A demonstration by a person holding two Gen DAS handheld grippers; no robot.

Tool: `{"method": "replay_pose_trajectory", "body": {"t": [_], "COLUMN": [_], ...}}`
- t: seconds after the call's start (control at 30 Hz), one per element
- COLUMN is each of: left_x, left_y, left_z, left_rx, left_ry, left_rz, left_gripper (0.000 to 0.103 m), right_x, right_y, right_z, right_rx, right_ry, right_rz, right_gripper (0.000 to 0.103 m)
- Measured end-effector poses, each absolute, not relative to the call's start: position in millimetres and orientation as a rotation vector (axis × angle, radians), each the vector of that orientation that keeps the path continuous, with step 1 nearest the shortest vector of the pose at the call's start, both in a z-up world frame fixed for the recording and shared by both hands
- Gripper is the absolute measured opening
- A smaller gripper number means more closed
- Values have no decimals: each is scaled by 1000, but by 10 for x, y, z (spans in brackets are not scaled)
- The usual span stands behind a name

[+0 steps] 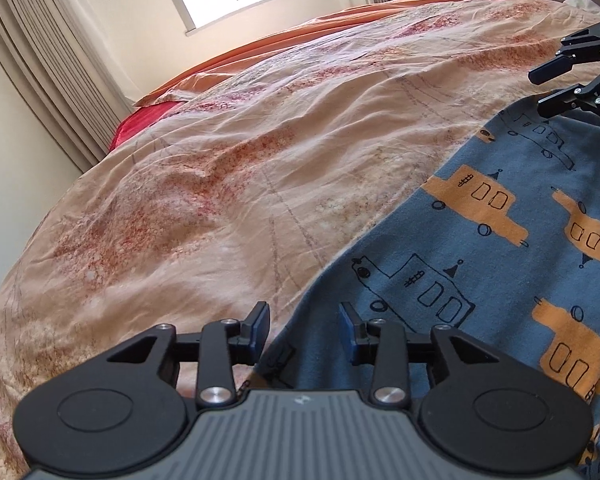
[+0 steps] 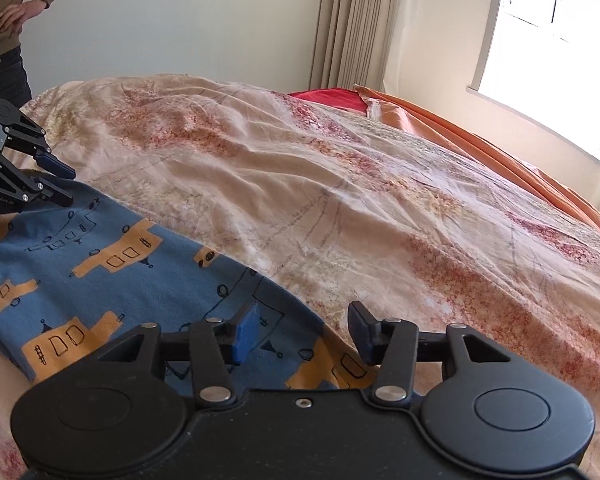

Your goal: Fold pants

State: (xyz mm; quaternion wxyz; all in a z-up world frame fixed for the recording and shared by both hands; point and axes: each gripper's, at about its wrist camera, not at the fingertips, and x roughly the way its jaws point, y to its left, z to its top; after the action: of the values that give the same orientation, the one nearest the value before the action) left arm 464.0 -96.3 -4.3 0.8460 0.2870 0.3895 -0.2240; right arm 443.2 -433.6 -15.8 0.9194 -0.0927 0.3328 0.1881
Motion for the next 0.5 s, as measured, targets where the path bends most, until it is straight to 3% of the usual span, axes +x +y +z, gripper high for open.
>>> {"method": "replay_pose_trajectory", "body": {"t": [0.13,0.5], "left_x": [4605,4572], "left_y": [-791,-290], "left_z": [65,170], "left_rx": [623,659], "left_ry": [815,840], "left_rz": [-443,-364], "left_gripper": [54,57], "right_x": [4489,4790], "right_y": [-4117,-3555], "right_z": [-134,-297], "right_rx": [-196,-235], "right_ry": [670,722], "right_rz": [446,548], "right_gripper": [63,70]}}
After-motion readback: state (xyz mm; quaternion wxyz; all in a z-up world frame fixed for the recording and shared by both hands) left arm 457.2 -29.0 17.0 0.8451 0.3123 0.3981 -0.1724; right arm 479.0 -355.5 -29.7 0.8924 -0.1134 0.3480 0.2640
